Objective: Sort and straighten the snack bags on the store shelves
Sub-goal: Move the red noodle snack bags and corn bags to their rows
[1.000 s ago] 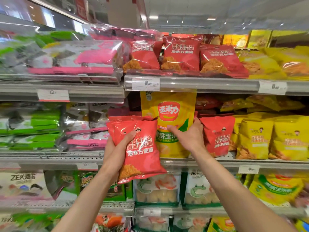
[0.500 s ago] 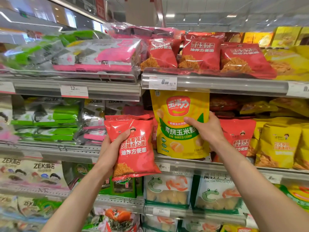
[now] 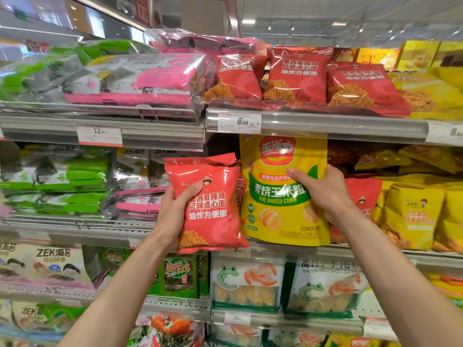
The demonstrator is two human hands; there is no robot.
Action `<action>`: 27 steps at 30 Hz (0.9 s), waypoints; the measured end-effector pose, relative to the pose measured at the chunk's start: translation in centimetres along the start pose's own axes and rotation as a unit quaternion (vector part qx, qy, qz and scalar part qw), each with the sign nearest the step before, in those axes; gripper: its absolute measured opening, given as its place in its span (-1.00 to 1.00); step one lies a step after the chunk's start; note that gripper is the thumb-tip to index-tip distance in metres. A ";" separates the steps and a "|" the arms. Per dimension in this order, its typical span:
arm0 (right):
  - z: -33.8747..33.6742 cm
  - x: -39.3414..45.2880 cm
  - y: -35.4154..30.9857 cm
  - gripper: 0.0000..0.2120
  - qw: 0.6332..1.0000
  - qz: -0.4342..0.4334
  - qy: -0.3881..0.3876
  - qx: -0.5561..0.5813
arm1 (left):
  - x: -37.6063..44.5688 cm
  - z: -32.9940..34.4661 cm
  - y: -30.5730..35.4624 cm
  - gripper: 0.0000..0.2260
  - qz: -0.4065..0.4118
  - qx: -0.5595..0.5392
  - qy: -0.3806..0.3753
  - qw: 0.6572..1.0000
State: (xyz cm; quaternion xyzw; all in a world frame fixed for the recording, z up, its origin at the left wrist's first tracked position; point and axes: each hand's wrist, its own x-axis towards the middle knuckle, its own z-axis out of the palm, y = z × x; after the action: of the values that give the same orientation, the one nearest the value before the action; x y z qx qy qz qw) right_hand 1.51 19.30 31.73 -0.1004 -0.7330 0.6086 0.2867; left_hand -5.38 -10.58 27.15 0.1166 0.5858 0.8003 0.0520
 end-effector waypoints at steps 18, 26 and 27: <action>-0.2 -0.7 0.2 -0.73 0.998 0.032 -0.039 0.048 | 3.0 -2.1 0.3 -0.22 0.010 0.052 0.002 0.999; -2.2 -2.8 1.1 -0.75 0.997 0.016 -0.070 -0.020 | 2.8 -1.2 -0.9 -0.29 -0.003 0.036 -0.017 0.999; -2.9 -3.2 1.5 -0.75 0.997 0.016 -0.064 -0.027 | 2.9 -0.7 -1.4 -0.31 -0.008 0.030 -0.022 0.999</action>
State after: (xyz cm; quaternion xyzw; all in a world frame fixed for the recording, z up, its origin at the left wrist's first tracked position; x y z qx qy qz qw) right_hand 5.39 20.45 29.61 -0.0804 -0.7642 0.5985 0.2266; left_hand -8.39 -10.15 26.02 0.1314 0.6094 0.7790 0.0677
